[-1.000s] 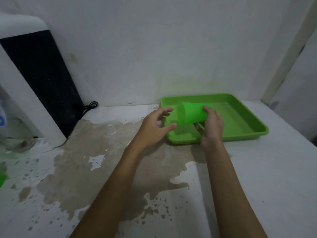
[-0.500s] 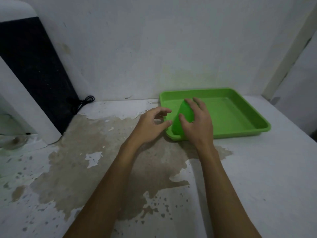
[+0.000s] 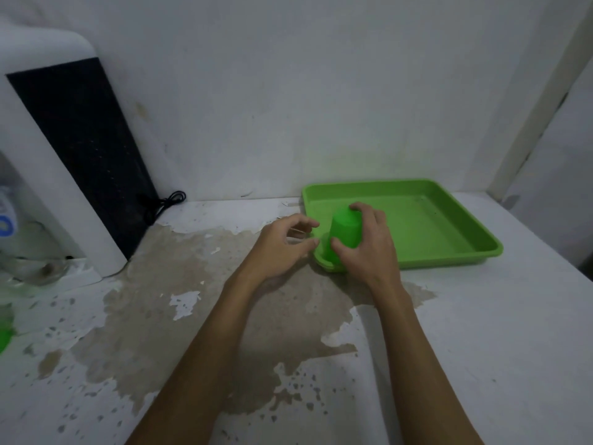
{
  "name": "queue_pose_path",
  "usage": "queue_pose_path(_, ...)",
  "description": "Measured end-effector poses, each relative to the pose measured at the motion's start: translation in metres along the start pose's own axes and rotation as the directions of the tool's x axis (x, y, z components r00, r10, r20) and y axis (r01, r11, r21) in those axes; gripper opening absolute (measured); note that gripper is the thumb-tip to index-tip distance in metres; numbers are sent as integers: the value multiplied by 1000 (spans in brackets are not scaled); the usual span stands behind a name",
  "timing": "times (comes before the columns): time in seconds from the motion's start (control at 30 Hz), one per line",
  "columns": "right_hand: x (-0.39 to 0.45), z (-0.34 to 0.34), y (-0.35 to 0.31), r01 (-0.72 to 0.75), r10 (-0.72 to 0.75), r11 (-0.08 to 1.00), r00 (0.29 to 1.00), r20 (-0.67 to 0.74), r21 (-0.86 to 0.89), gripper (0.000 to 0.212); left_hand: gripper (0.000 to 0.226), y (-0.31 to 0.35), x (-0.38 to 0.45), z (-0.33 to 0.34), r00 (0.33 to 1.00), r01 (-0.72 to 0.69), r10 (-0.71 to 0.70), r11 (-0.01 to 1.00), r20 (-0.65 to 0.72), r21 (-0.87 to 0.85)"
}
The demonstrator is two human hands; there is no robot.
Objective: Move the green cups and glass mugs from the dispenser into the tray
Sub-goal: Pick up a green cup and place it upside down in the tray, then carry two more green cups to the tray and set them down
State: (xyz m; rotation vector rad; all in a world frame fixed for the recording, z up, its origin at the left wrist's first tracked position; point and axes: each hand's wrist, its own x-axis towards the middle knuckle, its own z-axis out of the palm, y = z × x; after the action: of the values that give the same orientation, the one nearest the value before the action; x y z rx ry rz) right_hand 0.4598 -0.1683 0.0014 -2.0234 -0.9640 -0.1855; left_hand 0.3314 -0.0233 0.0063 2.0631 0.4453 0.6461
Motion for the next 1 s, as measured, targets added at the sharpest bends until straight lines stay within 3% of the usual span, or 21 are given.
queue_pose_path(0.13,-7,-3,-21,88,-93,996,971,-220,-34,50,22,10,-7,-18,999,-27,27,1000,-33,10)
queue_pose_path(0.23,-13,8,-46,160,-133,986,937,-322,57,28,19,13,-22,-36,996,-59,62,998,-71,37)
queue_pose_path(0.37,-25,45,-81,146,-101,946,982,-162,289,5,16,6,-58,-76,986,-50,64,994,-156,93)
queue_pose_path(0.5,-45,91,-120,40,-71,879,996,48,475,10,12,-5,-103,-124,952,-30,84,983,-295,181)
queue_pose_path(0.67,-77,153,-176,-117,-99,785,945,310,609,12,11,-12,-166,-187,871,10,164,936,-464,351)
queue_pose_path(0.87,-118,216,-248,-276,-143,678,859,491,681,10,15,-11,-233,-255,693,175,287,822,-661,541)
queue_pose_path(1.0,-133,241,-273,-319,-102,643,865,491,696,11,41,-21,-256,-278,574,333,184,838,-798,433)
